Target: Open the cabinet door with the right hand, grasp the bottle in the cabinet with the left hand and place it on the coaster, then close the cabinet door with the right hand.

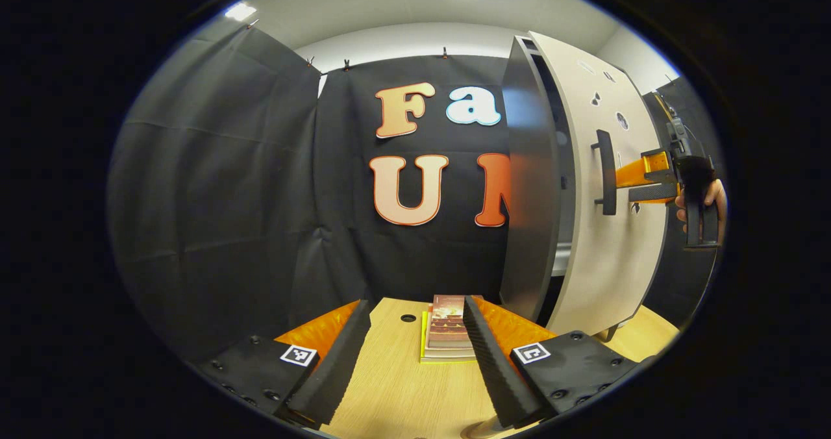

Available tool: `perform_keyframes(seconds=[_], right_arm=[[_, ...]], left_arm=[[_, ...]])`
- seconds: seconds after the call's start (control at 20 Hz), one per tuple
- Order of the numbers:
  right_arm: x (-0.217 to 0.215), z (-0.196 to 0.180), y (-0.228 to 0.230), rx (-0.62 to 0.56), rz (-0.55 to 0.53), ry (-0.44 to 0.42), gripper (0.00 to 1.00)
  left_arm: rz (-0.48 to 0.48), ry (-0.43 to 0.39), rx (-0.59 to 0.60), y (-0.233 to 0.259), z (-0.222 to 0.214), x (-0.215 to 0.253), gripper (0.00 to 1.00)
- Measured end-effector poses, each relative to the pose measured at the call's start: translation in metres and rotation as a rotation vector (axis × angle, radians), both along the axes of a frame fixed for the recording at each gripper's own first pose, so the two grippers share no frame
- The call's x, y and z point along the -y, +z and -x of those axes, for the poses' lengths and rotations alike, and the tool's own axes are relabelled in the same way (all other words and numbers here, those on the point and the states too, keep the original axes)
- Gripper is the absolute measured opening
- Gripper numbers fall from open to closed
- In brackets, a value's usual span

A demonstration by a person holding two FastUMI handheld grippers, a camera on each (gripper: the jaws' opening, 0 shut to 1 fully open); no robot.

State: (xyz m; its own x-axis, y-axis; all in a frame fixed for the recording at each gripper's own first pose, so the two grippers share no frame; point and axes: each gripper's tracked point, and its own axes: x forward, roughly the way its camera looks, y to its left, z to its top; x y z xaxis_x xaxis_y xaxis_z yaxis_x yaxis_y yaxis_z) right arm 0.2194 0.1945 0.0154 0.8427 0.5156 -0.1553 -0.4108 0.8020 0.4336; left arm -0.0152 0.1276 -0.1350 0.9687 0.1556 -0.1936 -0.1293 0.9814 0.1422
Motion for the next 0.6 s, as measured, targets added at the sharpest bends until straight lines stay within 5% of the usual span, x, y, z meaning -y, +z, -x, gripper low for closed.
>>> perform_keyframes(seconds=[0.2, 0.6], right_arm=[[0.021, 0.005, 0.018, 0.035, -0.027, -0.031, 0.94], [0.144, 0.062, 0.006, 0.133, 0.170, -0.187, 0.94]], left_arm=[[-0.002, -0.022, -0.003, 0.009, -0.006, 0.019, 0.93], [0.067, -0.088, -0.013, 0.032, -0.012, 0.078, 0.94]])
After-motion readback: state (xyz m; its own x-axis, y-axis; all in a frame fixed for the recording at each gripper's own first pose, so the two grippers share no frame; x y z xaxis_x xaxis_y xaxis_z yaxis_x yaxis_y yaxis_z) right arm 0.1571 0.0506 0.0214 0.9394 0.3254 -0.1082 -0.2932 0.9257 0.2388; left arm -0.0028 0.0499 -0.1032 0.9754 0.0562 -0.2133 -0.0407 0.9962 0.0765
